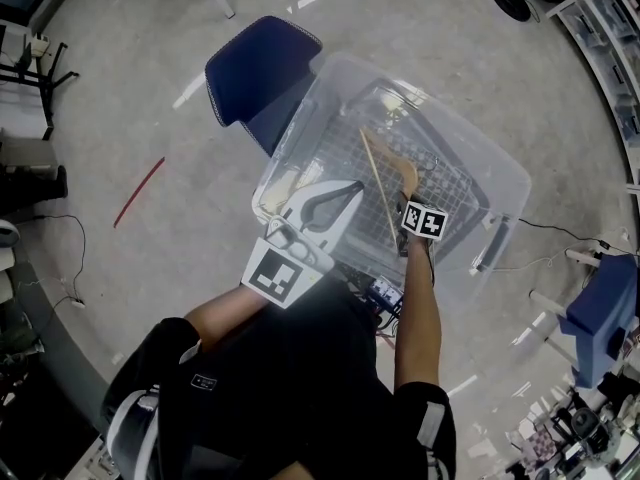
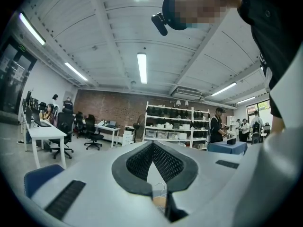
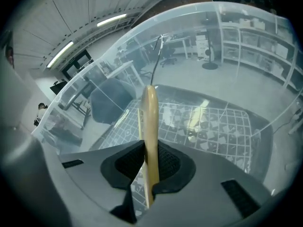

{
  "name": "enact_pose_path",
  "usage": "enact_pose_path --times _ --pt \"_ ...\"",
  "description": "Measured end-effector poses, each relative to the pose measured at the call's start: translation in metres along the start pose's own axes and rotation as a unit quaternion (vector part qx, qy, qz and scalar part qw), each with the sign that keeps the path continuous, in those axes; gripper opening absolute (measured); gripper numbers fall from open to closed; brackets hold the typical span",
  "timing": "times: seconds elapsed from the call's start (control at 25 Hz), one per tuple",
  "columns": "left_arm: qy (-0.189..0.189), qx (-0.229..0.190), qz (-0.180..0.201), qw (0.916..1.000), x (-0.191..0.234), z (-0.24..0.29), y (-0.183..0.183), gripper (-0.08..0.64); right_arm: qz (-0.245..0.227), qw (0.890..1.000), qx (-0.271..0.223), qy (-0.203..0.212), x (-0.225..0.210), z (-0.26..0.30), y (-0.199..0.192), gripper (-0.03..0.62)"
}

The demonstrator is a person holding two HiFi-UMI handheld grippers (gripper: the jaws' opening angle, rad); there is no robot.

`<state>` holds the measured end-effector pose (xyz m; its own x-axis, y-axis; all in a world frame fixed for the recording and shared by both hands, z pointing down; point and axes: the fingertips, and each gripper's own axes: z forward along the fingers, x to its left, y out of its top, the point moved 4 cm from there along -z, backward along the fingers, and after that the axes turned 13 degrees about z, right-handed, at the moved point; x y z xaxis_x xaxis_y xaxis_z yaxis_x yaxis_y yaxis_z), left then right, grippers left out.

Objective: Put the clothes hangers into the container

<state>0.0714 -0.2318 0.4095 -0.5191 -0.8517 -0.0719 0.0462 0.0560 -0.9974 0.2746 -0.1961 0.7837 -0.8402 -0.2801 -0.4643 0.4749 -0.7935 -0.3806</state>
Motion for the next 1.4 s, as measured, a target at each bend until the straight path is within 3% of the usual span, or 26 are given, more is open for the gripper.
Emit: enact_pose_path --times 0.6,1.4 --pt "0.005 0.015 -0.008 0.9998 0.007 0.004 -0.011 0.025 -0.017 0.995 0.073 -0.073 -0.031 0.036 -0.029 0.095" --pt "0.012 0.013 -0.007 0.9998 0.010 -0.003 -0.007 0.025 -0.011 0.989 0.083 -0.122 -0.046 0.031 -0.027 0.224"
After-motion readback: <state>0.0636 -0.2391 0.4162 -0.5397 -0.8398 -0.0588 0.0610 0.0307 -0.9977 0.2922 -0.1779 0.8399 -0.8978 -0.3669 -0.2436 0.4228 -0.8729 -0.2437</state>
